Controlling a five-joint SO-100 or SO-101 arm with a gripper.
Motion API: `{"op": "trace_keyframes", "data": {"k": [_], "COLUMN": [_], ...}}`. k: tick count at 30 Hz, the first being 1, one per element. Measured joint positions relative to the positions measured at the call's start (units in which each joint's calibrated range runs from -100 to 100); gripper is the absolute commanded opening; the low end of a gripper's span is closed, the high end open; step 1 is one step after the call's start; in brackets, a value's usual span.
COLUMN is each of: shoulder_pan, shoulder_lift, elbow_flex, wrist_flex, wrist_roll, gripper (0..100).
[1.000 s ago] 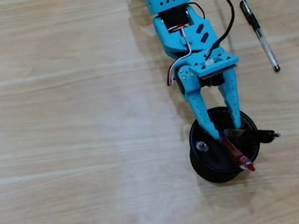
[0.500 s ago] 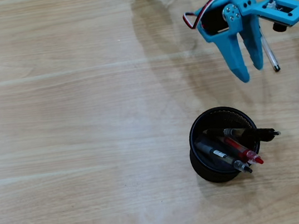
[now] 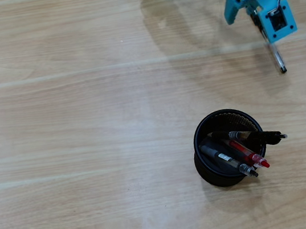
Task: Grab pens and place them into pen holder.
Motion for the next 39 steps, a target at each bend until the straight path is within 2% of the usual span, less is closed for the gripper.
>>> {"op": "trace_keyframes", "data": {"k": [2, 5, 19, 20, 21, 22, 23, 32, 39], "shoulder_pan": [-1.4, -2.4, -3.8, -4.0, -4.1, -4.2, -4.4, -3.8, 3.0], "shoulder_lift": [4.5, 7.5, 13.0, 13.7, 14.3, 15.1, 15.4, 14.0, 2.6], "elbow_flex": [0.2, 0.1, 0.1, 0.1, -0.1, -0.3, -0.4, 0.2, 0.3], "wrist_flex": [-8.6, -14.8, -20.1, -20.5, -21.1, -22.0, -22.4, -22.8, -23.5], "wrist_roll": [-1.1, -3.0, -4.0, -4.1, -4.1, -4.1, -4.1, -4.0, 4.1], "gripper": [18, 18, 16, 14, 4, 0, 3, 2, 2]}}
